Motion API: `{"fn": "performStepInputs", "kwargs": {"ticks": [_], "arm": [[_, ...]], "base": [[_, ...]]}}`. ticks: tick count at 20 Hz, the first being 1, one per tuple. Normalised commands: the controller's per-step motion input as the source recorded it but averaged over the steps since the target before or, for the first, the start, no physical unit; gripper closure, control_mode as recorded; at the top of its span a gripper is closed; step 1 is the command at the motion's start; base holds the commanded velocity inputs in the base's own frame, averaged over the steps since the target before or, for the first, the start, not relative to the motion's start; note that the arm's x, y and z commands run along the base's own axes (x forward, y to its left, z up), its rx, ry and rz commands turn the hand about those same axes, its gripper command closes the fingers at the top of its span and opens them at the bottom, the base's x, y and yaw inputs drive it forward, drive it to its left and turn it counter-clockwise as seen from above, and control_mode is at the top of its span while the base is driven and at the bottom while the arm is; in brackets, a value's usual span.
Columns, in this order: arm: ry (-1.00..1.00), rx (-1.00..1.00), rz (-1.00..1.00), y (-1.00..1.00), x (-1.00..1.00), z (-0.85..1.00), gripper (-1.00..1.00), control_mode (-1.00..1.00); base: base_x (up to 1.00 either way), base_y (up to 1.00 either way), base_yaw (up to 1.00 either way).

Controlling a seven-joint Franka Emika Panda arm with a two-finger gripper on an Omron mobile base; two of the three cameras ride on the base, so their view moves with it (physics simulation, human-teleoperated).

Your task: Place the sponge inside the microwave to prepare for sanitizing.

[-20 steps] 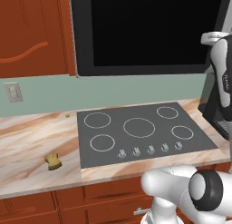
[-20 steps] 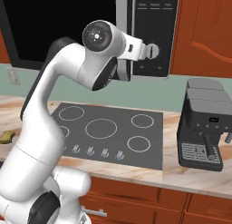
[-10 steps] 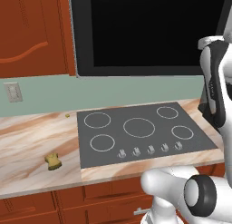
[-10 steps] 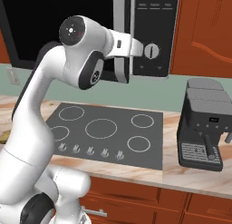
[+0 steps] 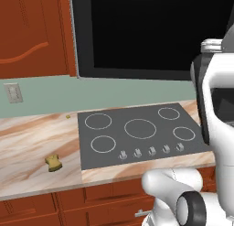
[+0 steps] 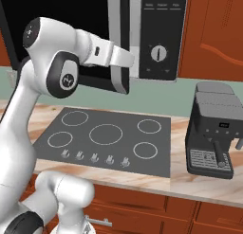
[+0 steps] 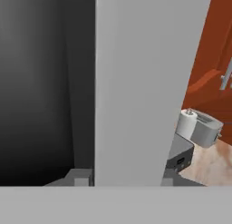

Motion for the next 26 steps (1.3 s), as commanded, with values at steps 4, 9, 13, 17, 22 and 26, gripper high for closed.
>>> {"fn": "performStepInputs", "kwargs": {"ticks": [4, 9, 13, 17, 22, 26], "arm": [[0.0, 0.0, -0.35, 0.48, -0.48, 0.0, 1.0, -1.0], [0.01, 0.0, -0.28, 0.52, -0.46, 0.0, 1.0, -1.0], [0.0, 0.0, -0.27, 0.53, -0.57, 0.0, 1.0, -1.0], [0.0, 0.0, -0.24, 0.18, -0.26, -0.1, 1.0, -1.0], [0.04, 0.0, -0.23, 0.19, -0.17, -0.05, 1.0, -1.0], [0.0, 0.0, -0.07, 0.07, -0.05, 0.0, -1.0, -1.0]], "base": [[0.0, 0.0, 0.0], [0.0, 0.0, 0.0], [0.0, 0.0, 0.0], [0.0, 0.0, 0.0], [0.0, 0.0, 0.0], [0.0, 0.0, 0.0]]}}
